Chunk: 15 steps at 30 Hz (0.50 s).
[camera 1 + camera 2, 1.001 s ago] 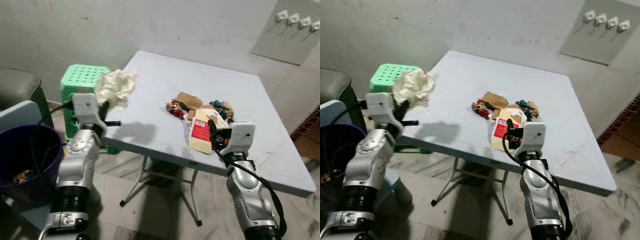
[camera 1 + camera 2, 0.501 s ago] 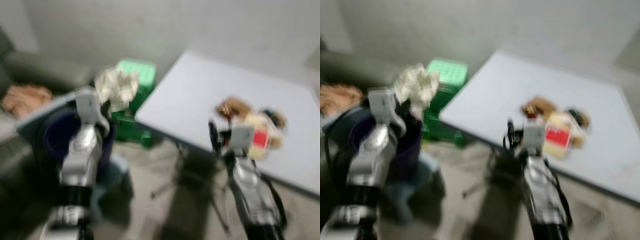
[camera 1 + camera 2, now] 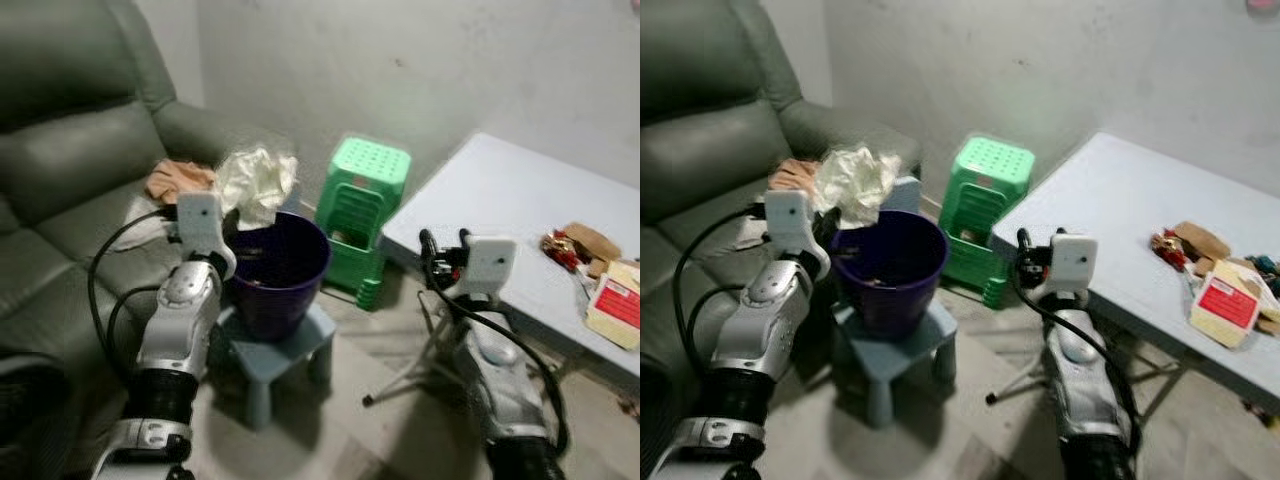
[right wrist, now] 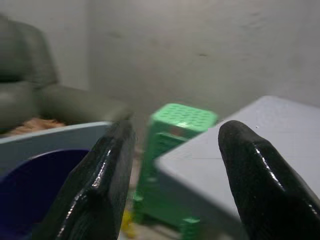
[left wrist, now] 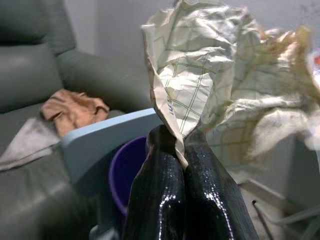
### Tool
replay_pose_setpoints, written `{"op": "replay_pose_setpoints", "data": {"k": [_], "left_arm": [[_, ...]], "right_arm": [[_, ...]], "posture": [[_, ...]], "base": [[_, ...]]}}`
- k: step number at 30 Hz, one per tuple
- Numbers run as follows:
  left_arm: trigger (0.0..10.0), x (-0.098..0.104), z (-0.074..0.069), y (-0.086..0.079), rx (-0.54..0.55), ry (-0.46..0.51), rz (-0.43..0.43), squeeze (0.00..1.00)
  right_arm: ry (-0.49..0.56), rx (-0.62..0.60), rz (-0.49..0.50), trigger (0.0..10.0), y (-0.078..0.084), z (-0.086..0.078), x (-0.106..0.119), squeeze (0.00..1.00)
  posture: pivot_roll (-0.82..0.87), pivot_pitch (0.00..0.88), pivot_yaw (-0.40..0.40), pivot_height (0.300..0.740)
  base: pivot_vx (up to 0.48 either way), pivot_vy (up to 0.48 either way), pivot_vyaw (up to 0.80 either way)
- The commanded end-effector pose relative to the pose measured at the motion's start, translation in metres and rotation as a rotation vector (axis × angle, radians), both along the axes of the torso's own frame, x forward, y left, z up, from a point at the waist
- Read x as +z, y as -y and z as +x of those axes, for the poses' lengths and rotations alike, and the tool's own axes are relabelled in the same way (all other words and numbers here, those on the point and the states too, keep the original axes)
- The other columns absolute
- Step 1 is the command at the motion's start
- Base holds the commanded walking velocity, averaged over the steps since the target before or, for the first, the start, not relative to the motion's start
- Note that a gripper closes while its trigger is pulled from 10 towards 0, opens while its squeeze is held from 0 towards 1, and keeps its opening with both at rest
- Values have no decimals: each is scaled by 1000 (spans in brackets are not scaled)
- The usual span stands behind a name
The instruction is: Picking trash to rubbish bin
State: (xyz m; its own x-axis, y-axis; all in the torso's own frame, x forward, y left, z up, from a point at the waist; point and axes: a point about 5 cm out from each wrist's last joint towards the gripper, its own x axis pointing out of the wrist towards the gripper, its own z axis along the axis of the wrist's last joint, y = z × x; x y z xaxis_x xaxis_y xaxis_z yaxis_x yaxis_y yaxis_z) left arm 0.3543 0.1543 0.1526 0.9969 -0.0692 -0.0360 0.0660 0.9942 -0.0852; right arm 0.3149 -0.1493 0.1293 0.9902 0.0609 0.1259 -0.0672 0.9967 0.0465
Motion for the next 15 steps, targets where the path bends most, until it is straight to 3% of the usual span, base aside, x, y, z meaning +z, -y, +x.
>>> {"op": "replay_pose_setpoints", "data": {"k": [1,11,15], "left_arm": [[10000,7,1,11,-34,19,-7,0],[10000,6,0,4,-15,9,-19,0],[10000,4,0,2,7,6,-22,0]], "right_arm": [[10,-21,-7,10000,10,1,4,0],[-4,4,1,10000,8,-9,-4,0],[-4,10,4,10000,8,-10,-4,0]], "posture": [[38,0,-112,740],[37,0,-115,740],[34,0,-116,740]], "base": [[251,0,0],[336,0,0],[0,0,0]]}}
